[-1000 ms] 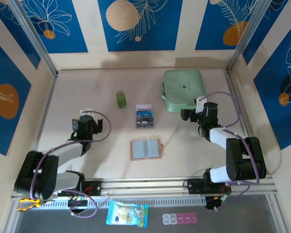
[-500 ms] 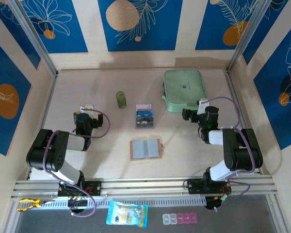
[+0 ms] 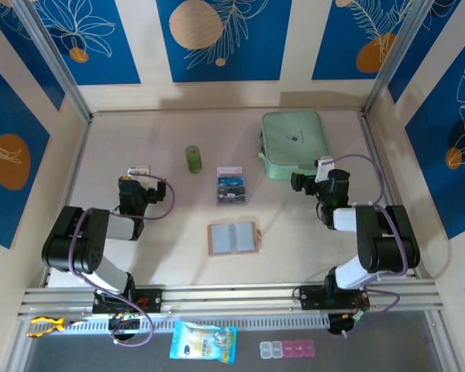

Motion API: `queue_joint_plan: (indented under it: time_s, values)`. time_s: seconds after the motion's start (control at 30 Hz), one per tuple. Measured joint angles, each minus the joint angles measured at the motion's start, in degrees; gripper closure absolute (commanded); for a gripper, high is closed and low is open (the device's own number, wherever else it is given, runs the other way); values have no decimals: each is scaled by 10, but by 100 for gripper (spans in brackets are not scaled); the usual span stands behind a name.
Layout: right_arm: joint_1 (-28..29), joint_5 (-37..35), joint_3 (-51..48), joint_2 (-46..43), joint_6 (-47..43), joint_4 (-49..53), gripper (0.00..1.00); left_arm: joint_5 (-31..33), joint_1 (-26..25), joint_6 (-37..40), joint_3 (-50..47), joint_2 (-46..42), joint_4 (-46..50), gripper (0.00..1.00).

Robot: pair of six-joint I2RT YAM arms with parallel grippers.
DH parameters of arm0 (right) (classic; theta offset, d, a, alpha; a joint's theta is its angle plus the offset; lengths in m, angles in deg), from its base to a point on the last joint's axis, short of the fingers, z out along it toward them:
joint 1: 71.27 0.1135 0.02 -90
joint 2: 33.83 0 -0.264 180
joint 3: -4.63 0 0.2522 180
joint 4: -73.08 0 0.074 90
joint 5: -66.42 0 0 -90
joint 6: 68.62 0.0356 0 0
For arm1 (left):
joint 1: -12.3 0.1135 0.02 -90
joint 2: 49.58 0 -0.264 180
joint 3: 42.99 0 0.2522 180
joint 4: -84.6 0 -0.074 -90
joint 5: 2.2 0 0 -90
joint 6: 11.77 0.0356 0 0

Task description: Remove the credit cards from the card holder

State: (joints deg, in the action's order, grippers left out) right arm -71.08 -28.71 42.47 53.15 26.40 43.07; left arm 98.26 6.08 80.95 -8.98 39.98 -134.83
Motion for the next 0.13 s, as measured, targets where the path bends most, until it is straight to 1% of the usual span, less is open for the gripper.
queue_joint_plan:
  time_s: [0.13]
  values:
    - [0,2,0,1,0,0,1,0,0,0,0,0,0,1]
